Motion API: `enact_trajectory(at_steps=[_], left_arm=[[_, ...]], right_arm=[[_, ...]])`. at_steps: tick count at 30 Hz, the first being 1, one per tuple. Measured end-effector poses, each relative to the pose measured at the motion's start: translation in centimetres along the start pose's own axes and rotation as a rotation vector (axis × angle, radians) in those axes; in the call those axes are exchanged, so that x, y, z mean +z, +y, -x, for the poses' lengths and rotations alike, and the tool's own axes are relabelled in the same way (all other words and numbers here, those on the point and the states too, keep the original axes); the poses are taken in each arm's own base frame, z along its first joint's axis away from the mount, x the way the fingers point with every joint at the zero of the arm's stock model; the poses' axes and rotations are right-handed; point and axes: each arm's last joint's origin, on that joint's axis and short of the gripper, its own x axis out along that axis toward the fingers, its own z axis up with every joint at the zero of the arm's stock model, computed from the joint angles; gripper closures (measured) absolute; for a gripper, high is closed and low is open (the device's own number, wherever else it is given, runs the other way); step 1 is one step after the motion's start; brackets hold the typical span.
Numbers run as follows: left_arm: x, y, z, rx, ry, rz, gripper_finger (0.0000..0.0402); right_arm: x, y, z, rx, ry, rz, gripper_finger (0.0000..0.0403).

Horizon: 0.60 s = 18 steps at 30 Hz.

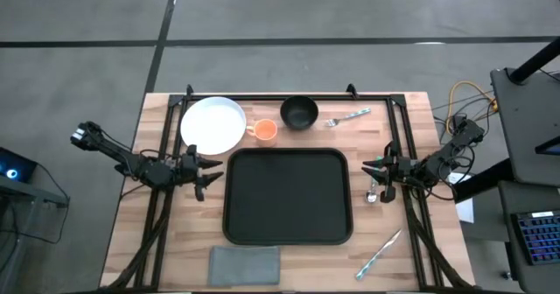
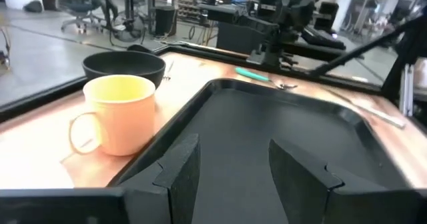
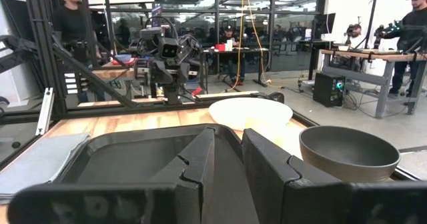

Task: Set up tray
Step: Put the yellow cup on the top left of the black serving tray

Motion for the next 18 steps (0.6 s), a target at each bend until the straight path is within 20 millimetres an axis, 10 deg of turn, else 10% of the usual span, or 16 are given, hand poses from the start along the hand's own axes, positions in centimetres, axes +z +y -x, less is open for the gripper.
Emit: enact_trajectory(at_steps=[18], left_arm=[[0.79,-0.32,-0.14,0.015,0.009,-0.035,0.022]], right_arm=[[0.39,-0.01,-0.01,-0.001,-0.028,-0.022,0.0335]])
